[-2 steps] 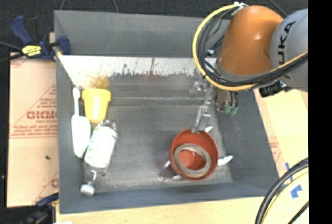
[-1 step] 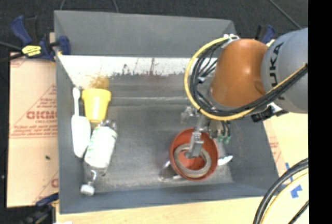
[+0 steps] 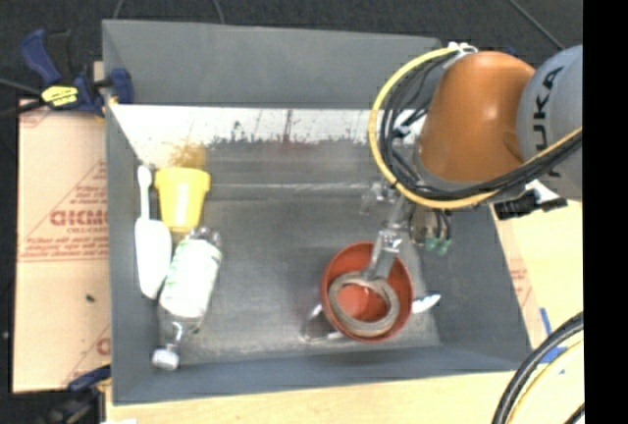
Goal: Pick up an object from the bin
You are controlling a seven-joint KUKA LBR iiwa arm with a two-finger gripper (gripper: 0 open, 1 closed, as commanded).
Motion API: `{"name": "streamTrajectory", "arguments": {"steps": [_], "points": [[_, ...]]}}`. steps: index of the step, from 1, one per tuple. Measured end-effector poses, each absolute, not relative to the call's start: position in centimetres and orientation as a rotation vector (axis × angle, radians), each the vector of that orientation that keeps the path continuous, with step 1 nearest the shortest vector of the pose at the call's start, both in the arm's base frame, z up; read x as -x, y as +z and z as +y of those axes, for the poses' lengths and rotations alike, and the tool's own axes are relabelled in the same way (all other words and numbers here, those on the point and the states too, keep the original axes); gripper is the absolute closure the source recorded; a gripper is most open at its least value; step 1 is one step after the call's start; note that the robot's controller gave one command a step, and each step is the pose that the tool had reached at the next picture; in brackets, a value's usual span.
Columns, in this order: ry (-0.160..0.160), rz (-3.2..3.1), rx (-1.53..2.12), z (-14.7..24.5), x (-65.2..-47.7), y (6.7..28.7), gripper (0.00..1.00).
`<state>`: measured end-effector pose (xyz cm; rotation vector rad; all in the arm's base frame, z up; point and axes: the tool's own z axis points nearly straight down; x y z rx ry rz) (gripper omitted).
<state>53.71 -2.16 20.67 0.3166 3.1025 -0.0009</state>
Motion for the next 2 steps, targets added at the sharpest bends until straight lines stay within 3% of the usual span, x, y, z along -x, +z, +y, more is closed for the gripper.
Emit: {"name": "streamTrajectory", "arguments": {"steps": [1,2], "points": [[-0.001,3.102,-0.302,-2.1,-54.5,19.8,0.00],[-0.012,3.093,0.349,-5.8,-58.9,21.6,0.00]]}}
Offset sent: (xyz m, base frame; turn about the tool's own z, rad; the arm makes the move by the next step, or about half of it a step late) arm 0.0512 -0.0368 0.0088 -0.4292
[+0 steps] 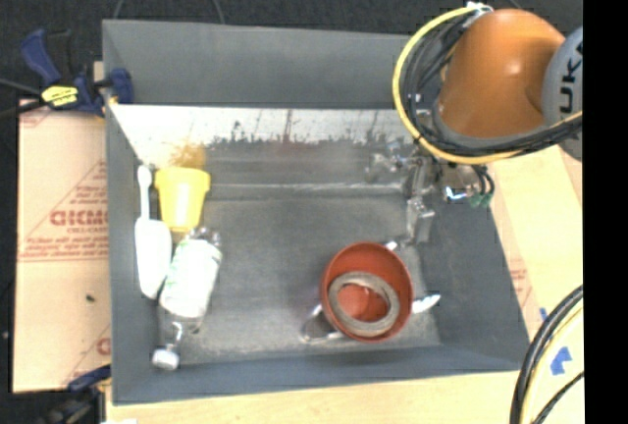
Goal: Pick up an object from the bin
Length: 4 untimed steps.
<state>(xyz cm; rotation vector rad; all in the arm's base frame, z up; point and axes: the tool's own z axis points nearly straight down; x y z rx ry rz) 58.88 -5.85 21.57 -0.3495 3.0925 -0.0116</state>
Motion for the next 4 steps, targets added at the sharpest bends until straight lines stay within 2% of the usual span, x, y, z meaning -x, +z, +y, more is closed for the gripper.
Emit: {"name": "streamTrajectory", "arguments": {"steps": [1,2,3,4], "points": [[0.000,3.110,-0.286,-2.2,-54.6,15.6,0.00],[-0.013,3.094,0.151,-3.8,-55.2,18.1,0.00],[0.000,3.131,-0.075,-3.5,-55.2,10.6,0.00],[-0.004,3.124,-0.052,-3.5,-55.4,11.3,0.00]]}}
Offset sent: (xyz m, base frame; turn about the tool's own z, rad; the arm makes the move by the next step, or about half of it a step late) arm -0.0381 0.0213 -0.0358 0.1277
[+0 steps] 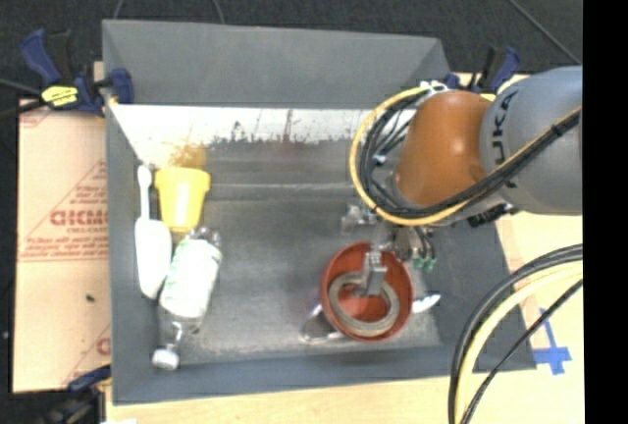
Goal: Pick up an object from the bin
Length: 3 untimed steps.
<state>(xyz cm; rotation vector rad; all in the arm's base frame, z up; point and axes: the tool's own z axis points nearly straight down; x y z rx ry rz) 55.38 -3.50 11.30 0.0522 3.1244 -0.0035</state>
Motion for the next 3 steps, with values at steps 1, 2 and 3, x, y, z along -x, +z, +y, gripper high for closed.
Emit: {"name": "streamTrajectory", "arguments": {"steps": [1,2,3], "points": [[-0.009,3.070,0.579,-4.5,-60.4,7.8,0.00],[-0.003,3.119,0.009,-4.8,-56.5,11.1,0.00],[-0.009,3.073,0.529,-4.9,-60.6,8.6,0.00]]}}
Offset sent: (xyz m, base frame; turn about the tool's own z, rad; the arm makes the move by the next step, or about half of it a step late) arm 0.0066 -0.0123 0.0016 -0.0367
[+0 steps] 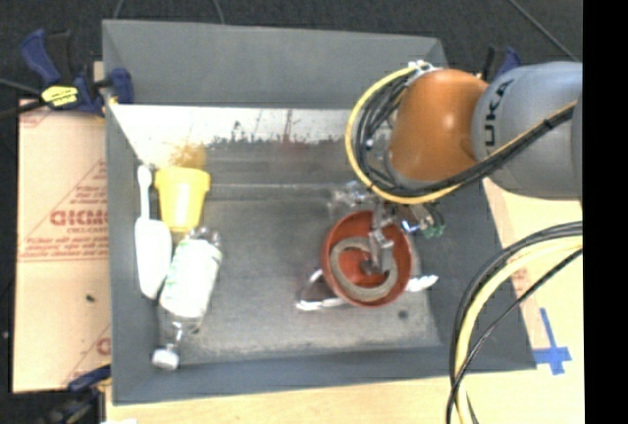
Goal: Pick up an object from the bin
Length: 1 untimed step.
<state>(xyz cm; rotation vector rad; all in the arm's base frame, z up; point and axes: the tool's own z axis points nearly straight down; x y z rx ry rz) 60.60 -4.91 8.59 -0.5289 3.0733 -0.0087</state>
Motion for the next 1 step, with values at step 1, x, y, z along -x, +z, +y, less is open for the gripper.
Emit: {"name": "streamTrajectory", "arguments": {"steps": [1], "points": [[-0.006,3.104,0.070,-5.10,-56.91,10.87,1.00]]}}
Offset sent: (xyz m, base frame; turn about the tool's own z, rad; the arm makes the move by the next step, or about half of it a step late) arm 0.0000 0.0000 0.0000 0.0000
